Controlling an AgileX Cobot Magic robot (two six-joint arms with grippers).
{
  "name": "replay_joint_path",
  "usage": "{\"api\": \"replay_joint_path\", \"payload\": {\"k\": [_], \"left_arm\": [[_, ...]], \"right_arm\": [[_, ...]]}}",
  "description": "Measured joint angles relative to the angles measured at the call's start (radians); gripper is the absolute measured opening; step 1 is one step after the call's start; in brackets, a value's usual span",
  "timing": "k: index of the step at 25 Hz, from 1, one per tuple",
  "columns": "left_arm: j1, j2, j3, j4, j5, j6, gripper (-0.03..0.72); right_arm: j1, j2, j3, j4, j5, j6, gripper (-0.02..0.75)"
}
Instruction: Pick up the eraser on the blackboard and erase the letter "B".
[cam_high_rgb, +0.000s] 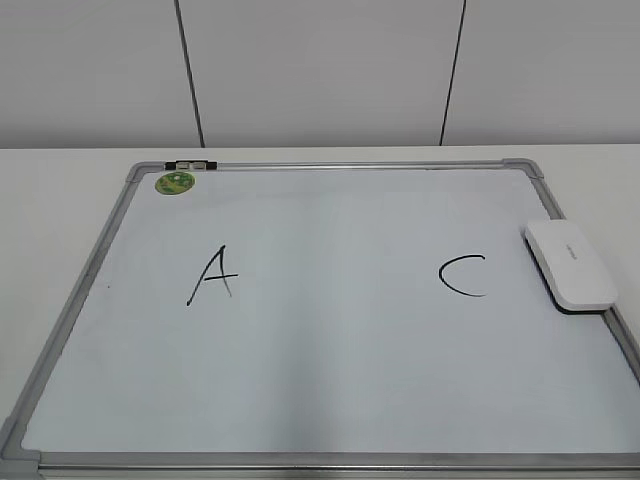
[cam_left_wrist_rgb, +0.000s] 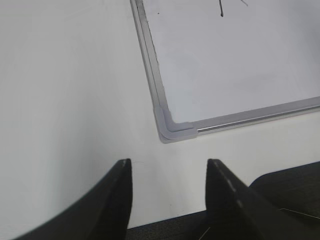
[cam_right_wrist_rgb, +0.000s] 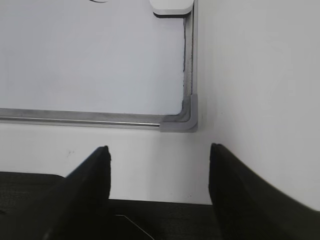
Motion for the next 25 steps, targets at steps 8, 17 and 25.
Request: {"api": "replay_joint_path", "payload": {"k": [8, 17, 25], "left_arm": [[0.000, -0.005, 0.000, 0.000, 0.000, 0.000, 0.326], [0.000, -0.175, 0.000, 0.000, 0.002, 0.000, 0.326], [0.048, -0.321, -0.001, 0.000, 0.018, 0.000, 0.294]], "right_arm": [[0.000, -0.018, 0.000, 0.000, 0.001, 0.002, 0.478], [0.000, -0.242, 0.000, 0.000, 0.002, 0.002, 0.478], [0.000, -0.336, 0.000, 0.002, 0.012, 0.002, 0.478]]}}
